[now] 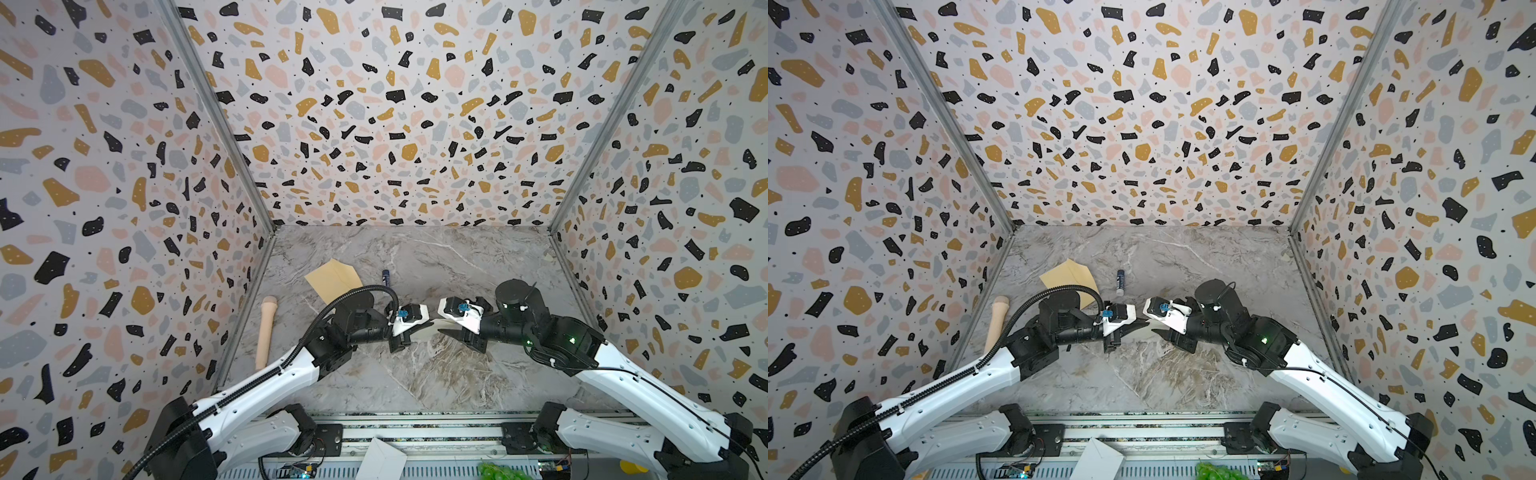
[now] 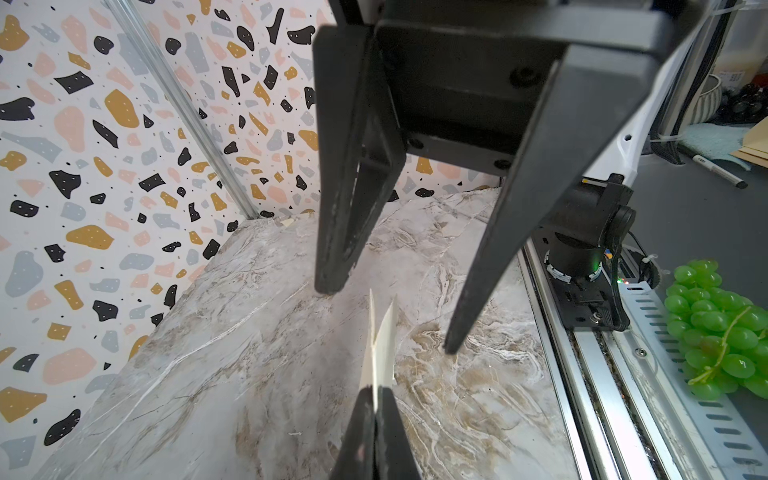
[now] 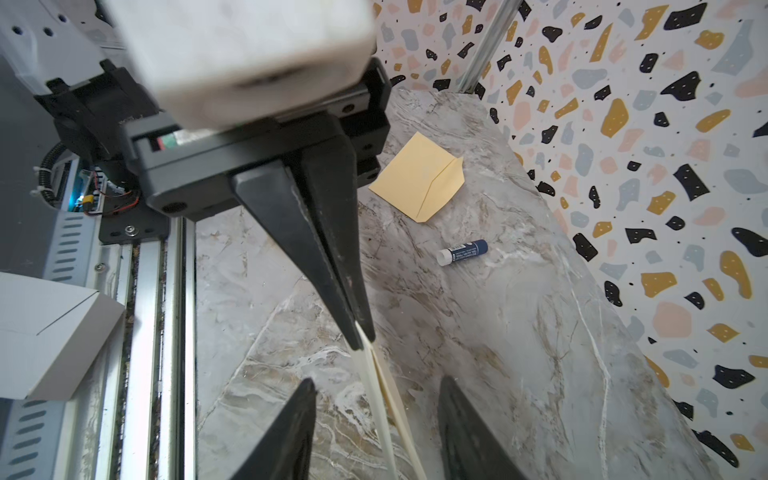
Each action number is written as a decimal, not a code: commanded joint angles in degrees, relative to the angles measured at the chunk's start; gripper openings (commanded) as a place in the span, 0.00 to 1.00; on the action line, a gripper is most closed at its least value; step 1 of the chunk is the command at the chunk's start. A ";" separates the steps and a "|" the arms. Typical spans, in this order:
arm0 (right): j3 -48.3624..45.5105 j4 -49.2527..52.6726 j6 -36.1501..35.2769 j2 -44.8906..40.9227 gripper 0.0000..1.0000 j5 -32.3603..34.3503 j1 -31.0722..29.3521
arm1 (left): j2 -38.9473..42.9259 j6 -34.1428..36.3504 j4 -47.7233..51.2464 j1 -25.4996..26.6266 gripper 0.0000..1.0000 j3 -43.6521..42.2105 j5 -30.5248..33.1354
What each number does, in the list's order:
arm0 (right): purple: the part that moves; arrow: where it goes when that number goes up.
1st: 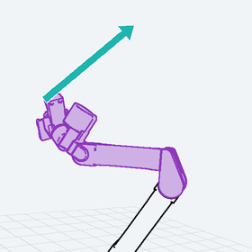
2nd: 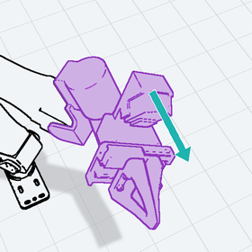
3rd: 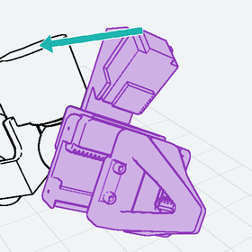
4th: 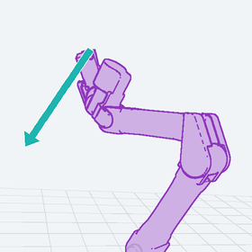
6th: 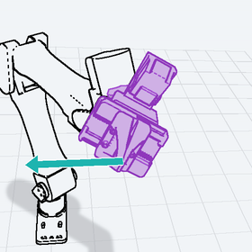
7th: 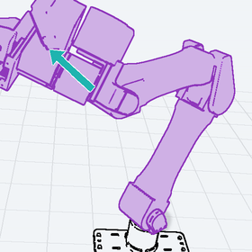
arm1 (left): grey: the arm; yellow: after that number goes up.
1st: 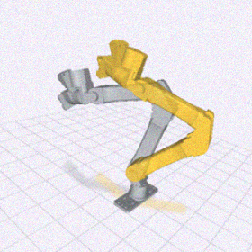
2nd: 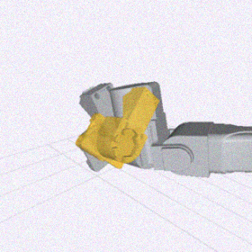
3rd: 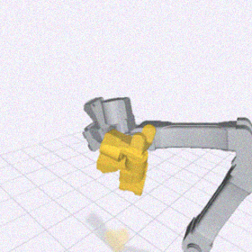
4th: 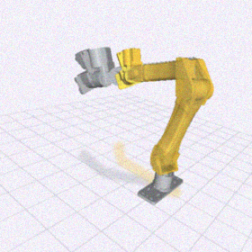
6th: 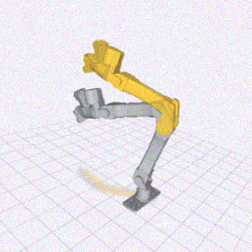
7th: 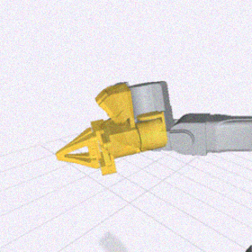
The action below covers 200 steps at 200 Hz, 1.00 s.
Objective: Place the letter into the envelope and seal it
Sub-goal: 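Grasp the folded cream letter with the right gripper beside the left gripper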
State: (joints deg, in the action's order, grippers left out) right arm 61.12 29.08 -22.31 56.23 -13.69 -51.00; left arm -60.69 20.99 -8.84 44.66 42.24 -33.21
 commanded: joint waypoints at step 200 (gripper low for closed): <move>-0.98 -0.16 -2.35 -2.10 0.00 0.80 -0.48 | 2.58 5.20 2.64 0.34 0.11 -0.87 1.22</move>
State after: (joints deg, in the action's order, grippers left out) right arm 60.27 28.47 -23.97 56.73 -14.20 -51.35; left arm -59.59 24.16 -6.48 44.75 42.19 -32.99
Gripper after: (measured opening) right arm 0.041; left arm 0.140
